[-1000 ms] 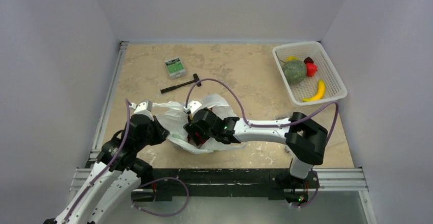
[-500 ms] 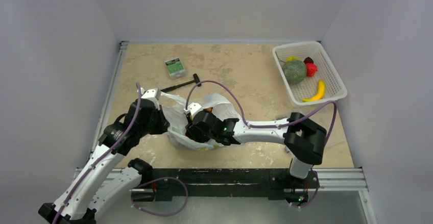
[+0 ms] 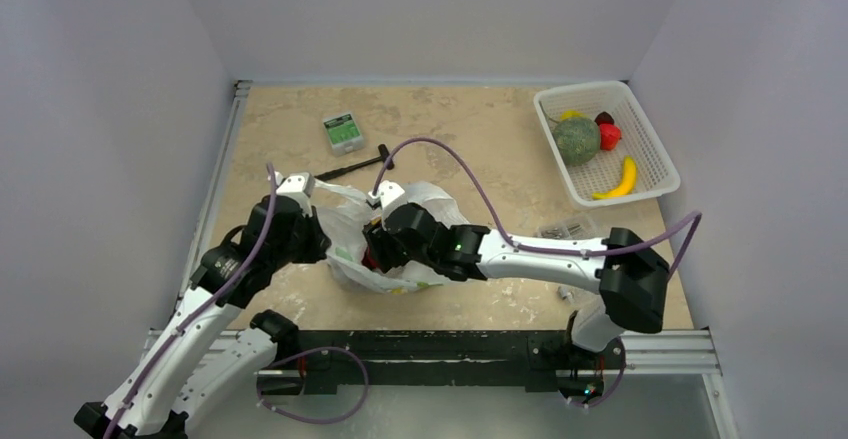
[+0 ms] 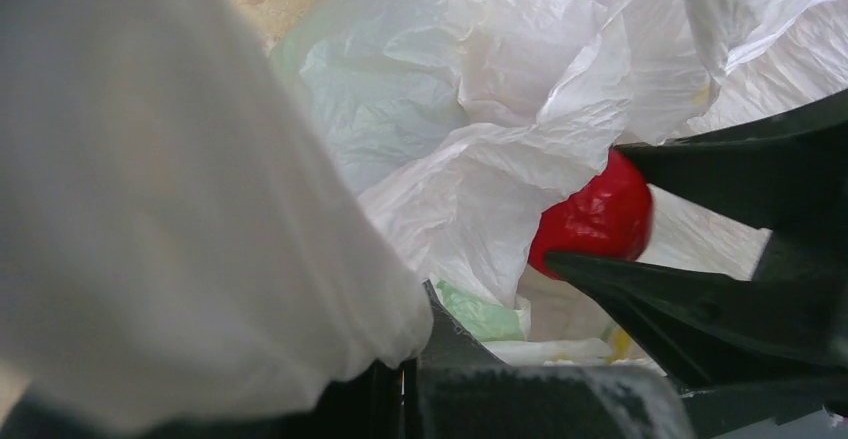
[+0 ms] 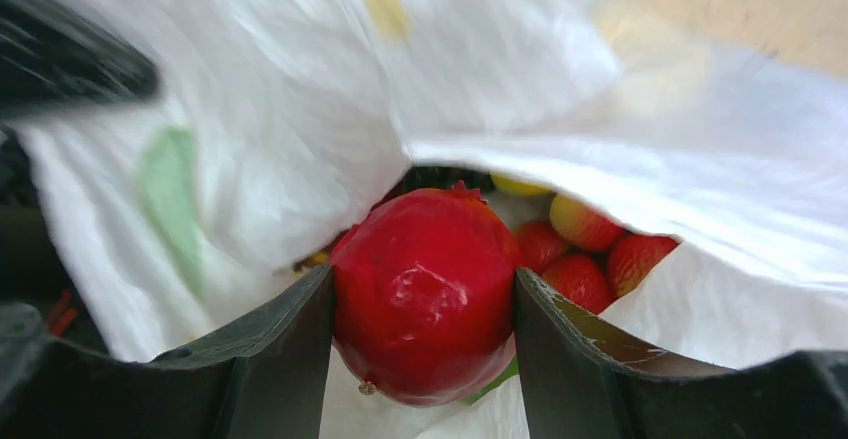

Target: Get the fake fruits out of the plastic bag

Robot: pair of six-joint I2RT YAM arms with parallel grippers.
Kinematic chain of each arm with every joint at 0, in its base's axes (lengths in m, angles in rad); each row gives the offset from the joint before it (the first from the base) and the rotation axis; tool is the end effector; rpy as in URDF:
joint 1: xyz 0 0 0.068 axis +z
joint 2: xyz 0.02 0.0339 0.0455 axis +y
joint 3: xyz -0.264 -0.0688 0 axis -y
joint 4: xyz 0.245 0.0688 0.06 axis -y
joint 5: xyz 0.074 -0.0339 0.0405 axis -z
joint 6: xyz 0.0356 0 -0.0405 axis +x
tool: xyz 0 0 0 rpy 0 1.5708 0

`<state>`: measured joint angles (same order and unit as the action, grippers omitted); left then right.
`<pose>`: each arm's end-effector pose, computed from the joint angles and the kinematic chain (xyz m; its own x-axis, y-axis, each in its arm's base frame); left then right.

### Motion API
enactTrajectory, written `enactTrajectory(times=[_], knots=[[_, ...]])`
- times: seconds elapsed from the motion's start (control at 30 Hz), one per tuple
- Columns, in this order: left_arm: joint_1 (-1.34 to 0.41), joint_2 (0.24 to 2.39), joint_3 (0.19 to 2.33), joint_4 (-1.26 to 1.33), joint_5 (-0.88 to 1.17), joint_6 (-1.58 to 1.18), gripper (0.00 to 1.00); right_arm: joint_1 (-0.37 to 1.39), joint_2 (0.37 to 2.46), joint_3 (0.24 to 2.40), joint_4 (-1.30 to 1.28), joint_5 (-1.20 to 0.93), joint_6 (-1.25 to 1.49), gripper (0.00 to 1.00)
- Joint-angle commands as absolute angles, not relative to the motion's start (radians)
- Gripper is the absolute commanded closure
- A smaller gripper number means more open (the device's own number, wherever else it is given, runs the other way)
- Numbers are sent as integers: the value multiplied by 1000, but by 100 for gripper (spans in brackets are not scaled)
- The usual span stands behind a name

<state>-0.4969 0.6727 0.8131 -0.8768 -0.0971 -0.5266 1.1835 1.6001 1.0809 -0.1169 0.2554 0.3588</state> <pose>0.1149 -0.0584 0.2982 -0.7171 -0.1802 -0.6732 0.0589 0.9469 -0.3161 0.1433 0.3276 0.2435 -0.4977 -0.3206 -0.8059 -0.6882 0.7115 0.1420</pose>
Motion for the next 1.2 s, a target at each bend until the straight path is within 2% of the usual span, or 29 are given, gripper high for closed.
enactTrajectory(times=[0.0,0.17,0.33,0.67,0.77,0.97,1.17], knots=[[-493,682,815,-837,-94,-500,100,1185,1520,1180,-123,333,371,100],[-494,660,811,-838,-104,-503,100,1183,1474,1235,-138,335,382,100],[-499,636,807,-839,-111,-506,100,1168,1427,1272,-183,442,361,100],[-581,623,815,-864,-189,-520,100,941,1155,1201,-131,612,286,100],[-583,625,816,-862,-189,-519,100,850,1113,1194,-136,674,284,100],[-582,624,816,-865,-193,-520,100,556,1120,1153,-200,729,303,100],[-581,616,813,-865,-201,-525,100,275,1205,1068,-187,737,362,100]])
